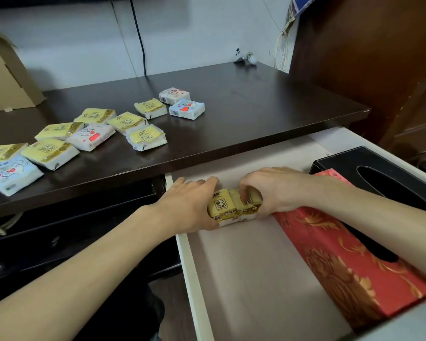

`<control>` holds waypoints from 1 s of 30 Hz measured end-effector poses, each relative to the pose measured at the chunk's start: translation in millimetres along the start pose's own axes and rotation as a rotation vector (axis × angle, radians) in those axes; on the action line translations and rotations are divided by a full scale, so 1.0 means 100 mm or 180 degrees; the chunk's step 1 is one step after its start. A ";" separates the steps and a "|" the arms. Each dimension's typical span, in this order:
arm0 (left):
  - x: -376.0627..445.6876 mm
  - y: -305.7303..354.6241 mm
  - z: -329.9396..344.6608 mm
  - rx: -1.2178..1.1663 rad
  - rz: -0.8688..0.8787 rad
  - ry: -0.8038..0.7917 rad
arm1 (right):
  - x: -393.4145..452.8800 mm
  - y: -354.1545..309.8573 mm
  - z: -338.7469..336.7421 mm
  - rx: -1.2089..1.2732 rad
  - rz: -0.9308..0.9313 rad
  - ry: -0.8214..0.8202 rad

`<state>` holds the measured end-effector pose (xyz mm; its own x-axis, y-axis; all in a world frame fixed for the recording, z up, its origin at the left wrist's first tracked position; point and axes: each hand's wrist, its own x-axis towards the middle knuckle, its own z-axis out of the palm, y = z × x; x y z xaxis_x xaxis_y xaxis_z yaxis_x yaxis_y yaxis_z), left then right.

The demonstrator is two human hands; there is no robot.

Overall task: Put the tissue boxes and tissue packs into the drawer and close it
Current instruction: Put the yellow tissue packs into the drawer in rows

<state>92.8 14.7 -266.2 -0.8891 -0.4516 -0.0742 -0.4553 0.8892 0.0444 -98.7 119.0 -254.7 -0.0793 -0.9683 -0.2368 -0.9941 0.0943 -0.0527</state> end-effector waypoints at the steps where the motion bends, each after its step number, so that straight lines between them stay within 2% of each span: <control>1: -0.01 0.00 0.00 0.0014 -0.0009 0.0009 | 0.00 -0.01 -0.01 -0.0011 -0.0017 0.0002; 5: -0.06 0.02 -0.07 -0.0016 0.0011 -0.0011 | -0.06 -0.02 -0.02 0.0143 -0.0120 0.0135; 8: -0.18 -0.02 -0.23 -0.0200 -0.0003 0.0092 | -0.17 -0.02 -0.06 0.0906 -0.0222 0.0618; 11: -0.36 -0.18 -0.47 -0.0354 -0.0078 0.0420 | -0.22 -0.08 -0.13 0.1873 -0.0373 0.1285; 13: -0.54 -0.34 -0.63 -0.0521 -0.0251 0.0721 | -0.18 -0.22 -0.25 0.2200 -0.0432 0.1506; 16: -0.84 -0.69 -0.76 -0.0801 -0.0577 0.1429 | 0.01 -0.55 -0.49 0.2454 -0.0630 0.1685; 21: -1.36 -1.41 -0.78 -0.0729 -0.1402 0.2389 | 0.58 -1.16 -0.84 0.2545 -0.0898 0.1625; 25: -1.65 -1.87 -0.71 -0.0611 -0.1996 0.2416 | 1.10 -1.64 -1.02 0.2446 -0.0961 0.1502; 30: -1.65 -2.29 -0.69 -0.0926 -0.2188 0.2502 | 1.61 -2.18 -1.16 0.1872 -0.1153 0.1229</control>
<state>340.8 -119.1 -195.2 -0.1730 -0.8593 0.4813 -0.7688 0.4233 0.4794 96.8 -84.4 -169.2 0.1150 -0.9637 0.2409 -0.7695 -0.2397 -0.5919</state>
